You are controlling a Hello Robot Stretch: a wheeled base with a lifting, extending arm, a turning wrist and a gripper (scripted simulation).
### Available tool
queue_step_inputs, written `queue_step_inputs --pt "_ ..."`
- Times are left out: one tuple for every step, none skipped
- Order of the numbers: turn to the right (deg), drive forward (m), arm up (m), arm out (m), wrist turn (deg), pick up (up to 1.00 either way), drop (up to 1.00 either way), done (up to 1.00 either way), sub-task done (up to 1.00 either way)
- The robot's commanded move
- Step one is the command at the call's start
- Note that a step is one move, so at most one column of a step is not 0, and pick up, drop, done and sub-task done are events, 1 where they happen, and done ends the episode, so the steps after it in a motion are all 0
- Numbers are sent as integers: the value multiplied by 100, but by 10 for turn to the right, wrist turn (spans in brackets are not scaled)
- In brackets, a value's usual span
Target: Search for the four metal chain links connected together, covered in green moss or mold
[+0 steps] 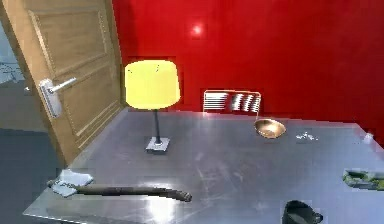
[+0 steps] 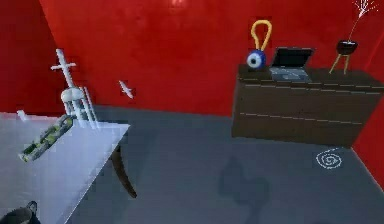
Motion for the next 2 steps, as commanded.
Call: queue_step_inputs --pt "450 0 0 0 0 0 0 0 0" --pt "0 0 0 0 0 0 0 100 0"
